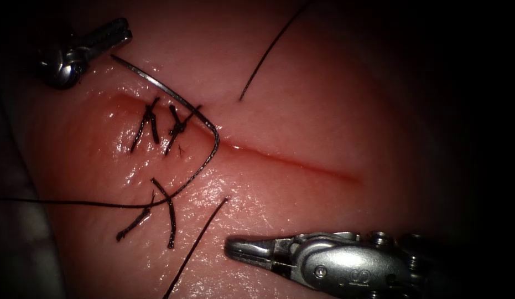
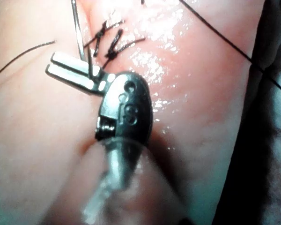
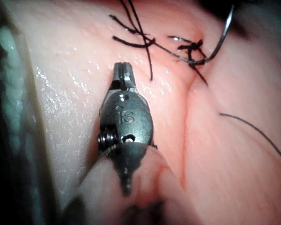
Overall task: Wound Closure
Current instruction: Pull the string through the cut with the right gripper
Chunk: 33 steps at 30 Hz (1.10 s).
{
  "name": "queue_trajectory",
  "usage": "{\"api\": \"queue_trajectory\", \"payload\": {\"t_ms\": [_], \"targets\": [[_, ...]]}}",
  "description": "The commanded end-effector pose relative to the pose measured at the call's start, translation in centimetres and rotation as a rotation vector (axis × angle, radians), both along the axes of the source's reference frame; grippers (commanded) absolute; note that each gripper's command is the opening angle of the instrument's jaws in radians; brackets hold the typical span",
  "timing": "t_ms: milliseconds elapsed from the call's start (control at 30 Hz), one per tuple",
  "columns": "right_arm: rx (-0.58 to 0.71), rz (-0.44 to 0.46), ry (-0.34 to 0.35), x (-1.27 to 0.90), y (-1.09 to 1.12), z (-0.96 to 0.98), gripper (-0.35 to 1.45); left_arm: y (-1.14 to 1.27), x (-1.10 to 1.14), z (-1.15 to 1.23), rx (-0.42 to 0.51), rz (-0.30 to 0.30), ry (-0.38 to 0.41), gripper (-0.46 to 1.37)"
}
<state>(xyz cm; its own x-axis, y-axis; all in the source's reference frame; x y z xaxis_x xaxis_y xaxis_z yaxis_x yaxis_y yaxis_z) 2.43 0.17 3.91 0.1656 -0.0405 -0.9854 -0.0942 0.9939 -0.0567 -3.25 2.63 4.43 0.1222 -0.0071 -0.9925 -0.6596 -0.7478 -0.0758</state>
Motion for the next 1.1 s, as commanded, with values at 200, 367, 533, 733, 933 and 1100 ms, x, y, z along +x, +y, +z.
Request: {"api": "queue_trajectory", "payload": {"t_ms": [200, 367, 533, 733, 933, 1100], "targets": [[-0.007, 0.004, 0.001, -0.01, -0.01, -0.01, -0.25, 0.00, 0.00, 0.00, 0.000, 0.002, 0.000, -0.39], [0.029, 0.008, 0.004, -0.02, 0.00, -0.01, 0.06, 0.00, 0.00, 0.00, 0.000, 0.002, 0.000, -0.39], [0.139, 0.037, 0.000, -0.03, -0.01, -0.01, 0.30, 0.00, 0.00, 0.00, 0.000, 0.002, 0.000, -0.39], [0.146, 0.104, -0.052, -0.04, 0.04, 0.01, 1.10, 0.00, 0.00, 0.00, 0.000, 0.002, 0.000, -0.39], [0.151, 0.129, -0.075, -0.09, 0.13, 0.09, 1.18, 0.00, 0.00, 0.00, 0.000, 0.002, 0.000, -0.39], [0.151, 0.135, -0.080, -0.08, 0.18, 0.17, 1.18, 0.00, 0.00, 0.00, 0.000, 0.002, 0.000, -0.39]]}}
